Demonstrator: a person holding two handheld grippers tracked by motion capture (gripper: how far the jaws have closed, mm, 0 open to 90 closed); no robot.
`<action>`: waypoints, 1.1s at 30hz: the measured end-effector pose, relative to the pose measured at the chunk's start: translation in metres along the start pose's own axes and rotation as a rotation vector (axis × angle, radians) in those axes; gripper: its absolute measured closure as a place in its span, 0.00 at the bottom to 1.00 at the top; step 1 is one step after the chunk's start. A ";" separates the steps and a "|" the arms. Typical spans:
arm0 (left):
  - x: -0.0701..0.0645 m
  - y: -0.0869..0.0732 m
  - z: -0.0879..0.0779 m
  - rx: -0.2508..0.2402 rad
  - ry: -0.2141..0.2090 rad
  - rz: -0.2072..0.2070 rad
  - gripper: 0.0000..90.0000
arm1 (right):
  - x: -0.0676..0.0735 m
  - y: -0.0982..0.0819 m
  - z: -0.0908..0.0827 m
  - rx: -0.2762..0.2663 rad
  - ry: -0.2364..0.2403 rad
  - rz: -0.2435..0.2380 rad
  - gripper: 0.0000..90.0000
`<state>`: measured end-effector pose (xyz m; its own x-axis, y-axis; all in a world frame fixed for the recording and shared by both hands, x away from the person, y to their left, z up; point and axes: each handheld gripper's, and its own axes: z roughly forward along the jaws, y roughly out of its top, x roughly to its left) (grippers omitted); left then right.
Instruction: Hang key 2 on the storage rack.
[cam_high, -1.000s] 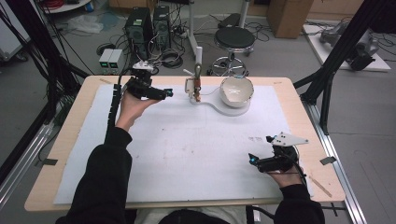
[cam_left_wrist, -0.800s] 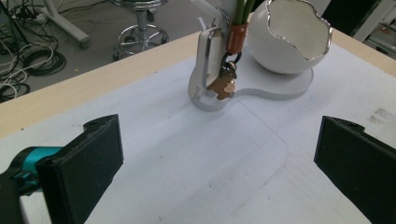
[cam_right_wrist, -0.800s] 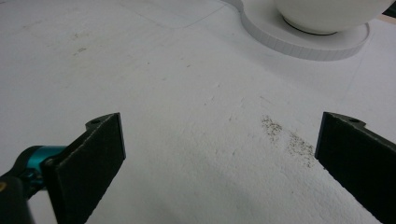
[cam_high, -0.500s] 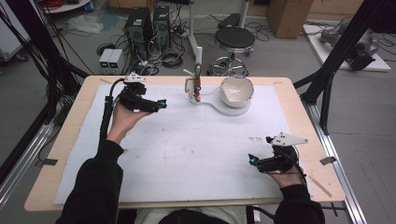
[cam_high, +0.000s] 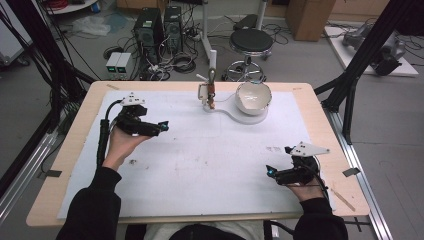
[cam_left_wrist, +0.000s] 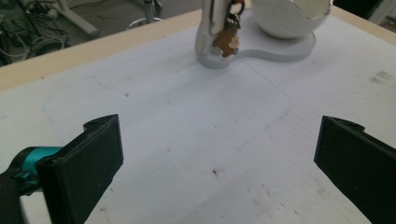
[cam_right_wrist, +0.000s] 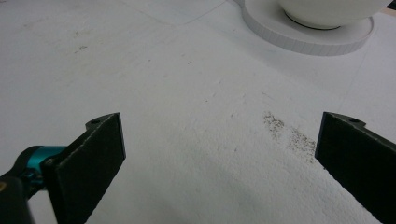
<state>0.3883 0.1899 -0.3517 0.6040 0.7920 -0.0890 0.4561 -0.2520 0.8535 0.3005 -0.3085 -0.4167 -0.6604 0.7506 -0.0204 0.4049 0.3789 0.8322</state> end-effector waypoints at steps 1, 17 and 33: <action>-0.001 -0.002 -0.001 -0.001 -0.007 0.003 0.02 | 0.000 0.000 0.000 0.000 0.000 0.000 0.01; -0.017 -0.038 -0.024 0.005 -0.019 0.057 0.02 | 0.000 0.000 0.000 0.003 -0.004 -0.005 0.01; -0.014 -0.073 -0.050 0.003 -0.027 0.102 0.02 | 0.001 -0.001 -0.001 0.004 -0.006 -0.008 0.01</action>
<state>0.3139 0.2244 -0.3871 0.6646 0.7470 -0.0156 0.3934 -0.3321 0.8573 0.2994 -0.3086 -0.4171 -0.6598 0.7508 -0.0306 0.4023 0.3873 0.8295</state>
